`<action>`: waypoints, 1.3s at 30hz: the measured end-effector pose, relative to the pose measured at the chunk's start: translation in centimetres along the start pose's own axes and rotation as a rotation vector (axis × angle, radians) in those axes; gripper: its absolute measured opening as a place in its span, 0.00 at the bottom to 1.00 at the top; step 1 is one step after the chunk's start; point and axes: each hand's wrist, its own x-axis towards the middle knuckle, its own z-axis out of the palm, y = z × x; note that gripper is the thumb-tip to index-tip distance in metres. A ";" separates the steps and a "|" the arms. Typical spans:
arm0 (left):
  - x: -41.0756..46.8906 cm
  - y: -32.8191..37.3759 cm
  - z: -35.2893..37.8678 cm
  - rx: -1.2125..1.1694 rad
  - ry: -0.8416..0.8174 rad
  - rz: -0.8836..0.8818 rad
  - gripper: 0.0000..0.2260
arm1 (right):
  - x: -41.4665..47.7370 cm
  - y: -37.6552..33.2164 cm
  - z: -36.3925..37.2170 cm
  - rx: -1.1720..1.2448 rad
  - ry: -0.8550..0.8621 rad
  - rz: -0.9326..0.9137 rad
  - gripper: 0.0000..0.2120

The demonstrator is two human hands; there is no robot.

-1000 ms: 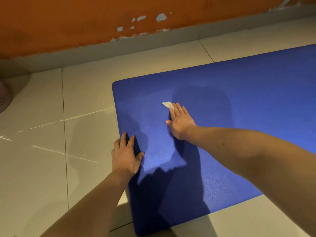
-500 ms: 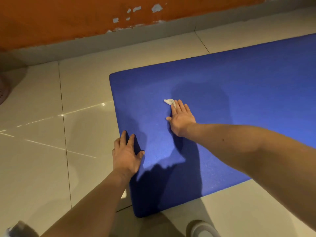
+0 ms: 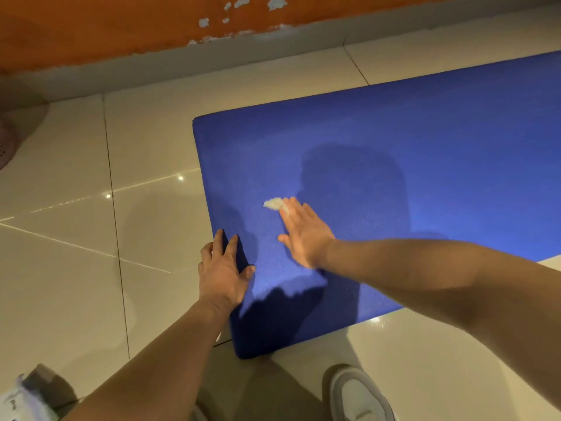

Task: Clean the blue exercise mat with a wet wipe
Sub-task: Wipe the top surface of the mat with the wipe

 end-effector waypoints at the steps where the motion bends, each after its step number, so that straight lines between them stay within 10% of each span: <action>1: -0.3 0.0 0.1 0.003 0.001 0.000 0.34 | 0.8 0.2 -0.5 0.004 0.016 0.075 0.35; 15: -4.3 -0.2 1.7 -0.021 0.021 0.014 0.35 | -8.2 -3.1 3.8 -0.245 -0.087 -0.166 0.32; 21: -6.3 -0.2 2.6 0.005 0.008 0.008 0.35 | -4.4 1.1 -0.3 -0.238 -0.107 0.280 0.34; 32: -9.1 0.9 3.9 -0.011 0.021 -0.048 0.33 | -14.1 -2.6 5.8 -0.361 -0.145 -0.139 0.32; 39: -10.8 0.9 4.6 -0.015 0.016 -0.071 0.33 | -9.7 1.2 0.8 -0.298 -0.127 0.257 0.35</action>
